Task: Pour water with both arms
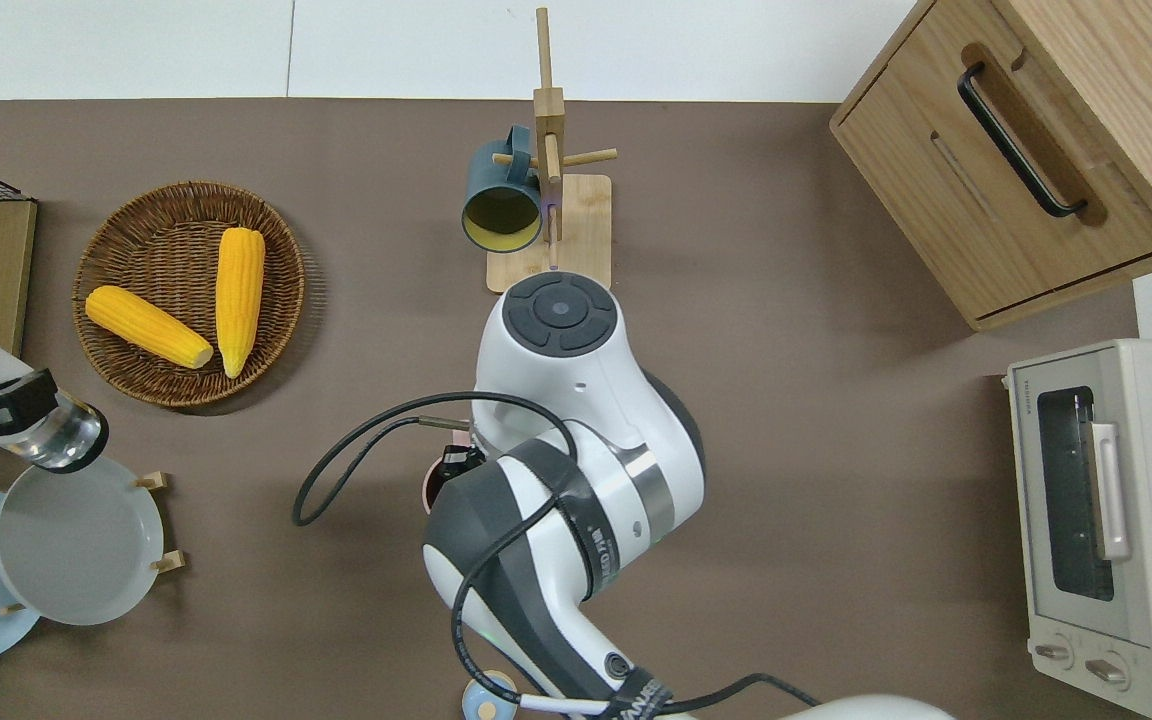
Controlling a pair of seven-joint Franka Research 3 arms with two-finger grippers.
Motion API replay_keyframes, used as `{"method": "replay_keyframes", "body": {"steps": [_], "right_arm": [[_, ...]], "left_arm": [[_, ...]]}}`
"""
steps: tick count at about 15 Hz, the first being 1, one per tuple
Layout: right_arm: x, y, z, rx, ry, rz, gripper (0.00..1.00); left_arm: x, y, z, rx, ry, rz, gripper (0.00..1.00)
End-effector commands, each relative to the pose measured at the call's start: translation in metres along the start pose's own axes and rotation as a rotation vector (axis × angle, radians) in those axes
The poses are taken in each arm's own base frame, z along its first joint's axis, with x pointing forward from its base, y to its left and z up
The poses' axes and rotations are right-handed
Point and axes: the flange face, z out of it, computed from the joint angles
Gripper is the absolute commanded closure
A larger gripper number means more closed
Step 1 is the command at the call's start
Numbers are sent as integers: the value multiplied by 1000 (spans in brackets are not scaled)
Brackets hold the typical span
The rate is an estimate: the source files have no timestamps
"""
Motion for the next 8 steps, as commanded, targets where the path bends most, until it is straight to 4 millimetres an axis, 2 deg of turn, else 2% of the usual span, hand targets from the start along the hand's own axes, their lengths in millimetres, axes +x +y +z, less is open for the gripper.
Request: {"method": "replay_keyframes", "body": {"steps": [1, 4, 8], "right_arm": [[9, -25, 25, 57, 10, 64, 1000], [15, -30, 32, 93, 6, 91, 1000], [15, -46, 57, 115, 37, 95, 1000]], "left_arm": [[-32, 19, -4, 13, 21, 12, 1000], [-45, 34, 8, -24, -11, 21, 1000], [-60, 51, 14, -60, -33, 39, 1000]]}}
